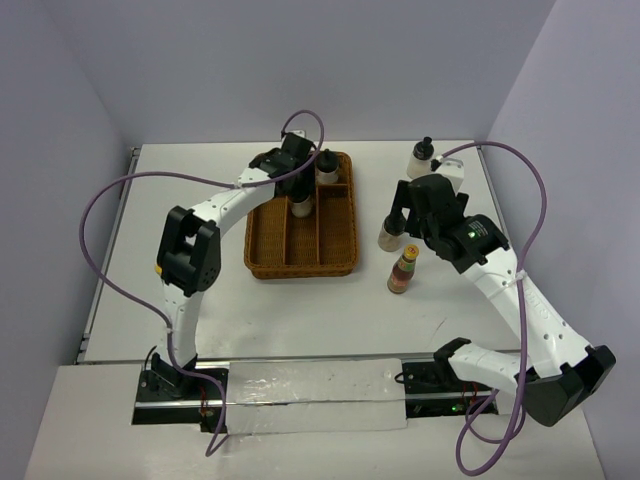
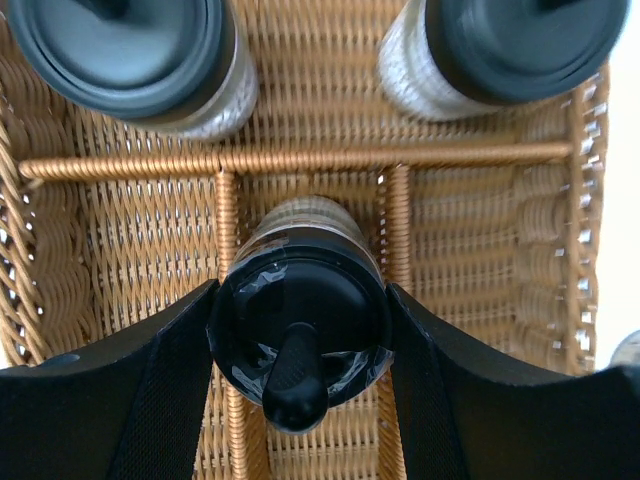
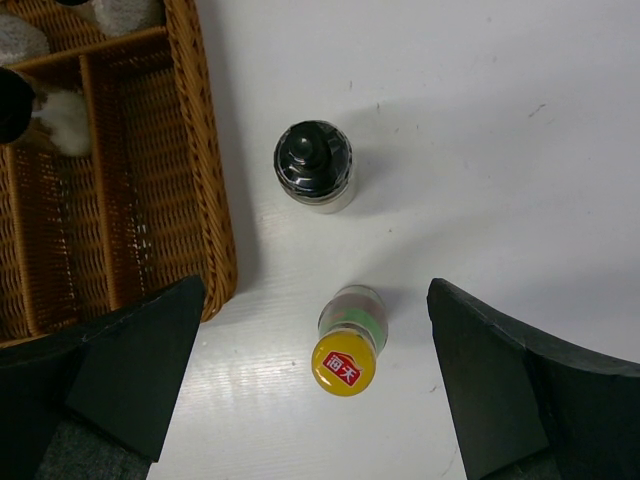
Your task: Organize the condiment bottles
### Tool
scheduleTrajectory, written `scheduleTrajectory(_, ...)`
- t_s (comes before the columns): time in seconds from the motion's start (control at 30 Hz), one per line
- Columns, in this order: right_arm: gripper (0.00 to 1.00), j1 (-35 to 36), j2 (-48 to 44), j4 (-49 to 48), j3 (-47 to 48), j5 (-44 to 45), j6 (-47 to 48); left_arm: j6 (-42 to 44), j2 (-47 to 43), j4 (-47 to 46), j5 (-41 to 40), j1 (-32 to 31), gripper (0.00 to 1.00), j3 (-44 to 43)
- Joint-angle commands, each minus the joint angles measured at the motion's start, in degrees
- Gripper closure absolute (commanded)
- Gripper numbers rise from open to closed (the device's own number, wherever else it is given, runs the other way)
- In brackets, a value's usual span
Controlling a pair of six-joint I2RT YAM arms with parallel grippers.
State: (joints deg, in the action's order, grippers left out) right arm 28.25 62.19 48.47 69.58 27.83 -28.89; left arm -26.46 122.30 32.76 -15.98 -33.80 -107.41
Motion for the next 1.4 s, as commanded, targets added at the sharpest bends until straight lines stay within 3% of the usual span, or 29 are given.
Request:
scheduleTrajectory(0.0,0.00,0.28,-0.43,-1.57,-0.79,1.41,-0.45,-0.35,-0.03,-4.27,-1.28,-0.83,0.90,0.01)
scheduleTrajectory(0.07,0.00,0.16,-0.03,-1.48,-0.63,1.66,0.00,-0.42,0.98,-3.11,-1.34,-0.90,0.84,-0.49)
scheduleTrajectory(0.13,0.00,0.22,0.46,-1.11,-0.24,2.71,0.32,-0.35,1.61,-2.12,-1.42,-1.00,0.70,-0.94)
scheduleTrajectory(0.3,0.00,-0.12,1.86,-1.25,1.50,5.53,1.20,0.35,-0.46,-2.35,-1.68,-1.62,0.05,0.36)
scheduleTrajectory(0.33,0.00,-0.39,2.33,-1.72,1.97,5.92,1.52,0.67,-0.89,-1.90,-1.69,-1.67,0.02,0.09)
scheduleTrajectory(0.43,0.00,-1.92,3.94,-3.98,2.80,6.20,2.34,1.35,-2.20,-0.18,-1.71,-1.81,0.01,-1.35)
scheduleTrajectory(0.73,0.00,-9.38,20.21,-8.57,14.01,2.14,1.47,4.21,-12.94,6.78,-6.66,-1.92,0.01,-6.71)
scheduleTrajectory(1.1,0.00,-17.28,40.31,-11.72,28.21,-0.15,2.09,3.10,-30.19,7.43,-14.93,-0.53,0.01,4.74)
scheduleTrajectory(1.37,0.00,-21.20,53.57,-10.24,40.13,-1.42,3.45,2.00,-33.51,6.70,-15.00,1.87,0.01,8.05)
